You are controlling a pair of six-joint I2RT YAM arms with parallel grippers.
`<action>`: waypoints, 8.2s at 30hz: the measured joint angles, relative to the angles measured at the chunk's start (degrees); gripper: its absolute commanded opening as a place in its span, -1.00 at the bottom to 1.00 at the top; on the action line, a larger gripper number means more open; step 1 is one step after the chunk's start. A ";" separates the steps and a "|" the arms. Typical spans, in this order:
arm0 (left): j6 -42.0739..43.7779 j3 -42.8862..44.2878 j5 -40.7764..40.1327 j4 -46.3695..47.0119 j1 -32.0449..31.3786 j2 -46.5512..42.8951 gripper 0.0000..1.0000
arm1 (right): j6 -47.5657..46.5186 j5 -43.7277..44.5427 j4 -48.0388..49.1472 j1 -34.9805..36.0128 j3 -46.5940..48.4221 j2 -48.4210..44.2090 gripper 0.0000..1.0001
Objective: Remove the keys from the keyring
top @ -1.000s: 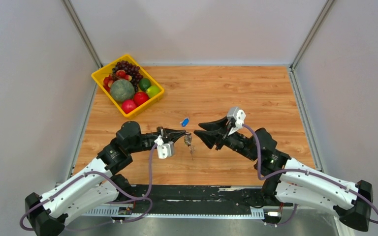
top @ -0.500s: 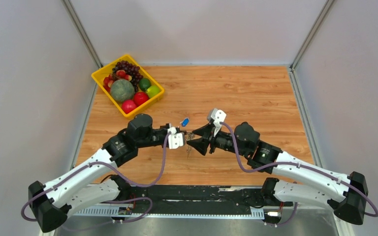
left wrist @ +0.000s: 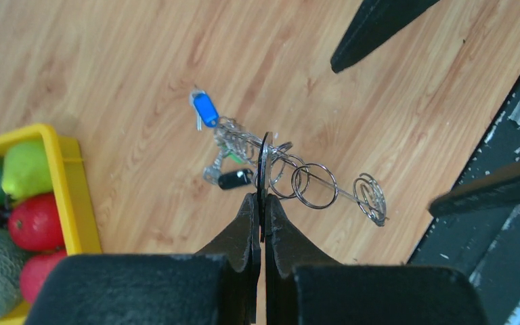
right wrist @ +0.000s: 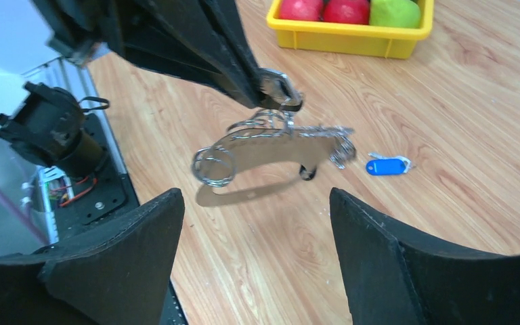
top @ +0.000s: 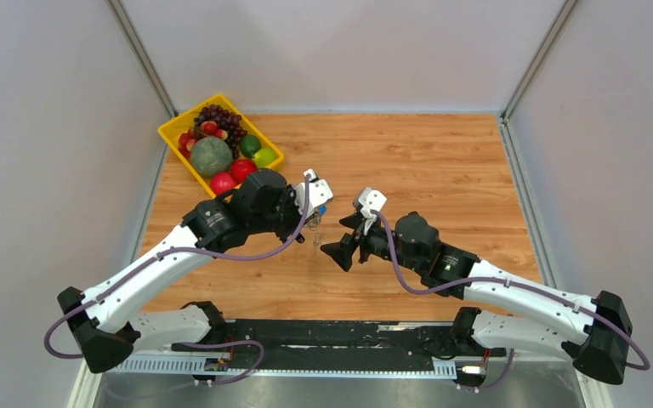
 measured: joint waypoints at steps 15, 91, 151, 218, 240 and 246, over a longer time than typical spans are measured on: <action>-9.27 3.91 -3.45 -9.86 -0.92 2.45 -1.00 | 0.04 1.27 5.81 1.75 -1.38 2.32 0.74; -8.68 -0.76 -2.78 -2.36 -1.27 -13.79 -1.00 | 0.72 -16.63 19.04 -6.27 -6.56 -0.74 -0.20; -6.54 -0.26 2.84 -2.38 -1.25 -15.80 -1.00 | -1.53 -24.50 9.46 -5.44 10.29 10.05 -0.13; 9.94 -12.68 13.49 -0.26 -0.98 -22.29 -1.00 | -0.02 -20.74 0.59 -11.26 14.32 4.57 -0.19; 28.44 -20.59 21.77 11.78 -0.98 -22.77 -1.00 | -0.35 -24.59 5.31 -11.26 -3.82 -4.79 -0.27; 29.57 -21.11 22.91 13.73 -0.98 -21.57 -1.00 | 0.46 -26.25 8.46 -11.26 -5.68 -4.94 -0.28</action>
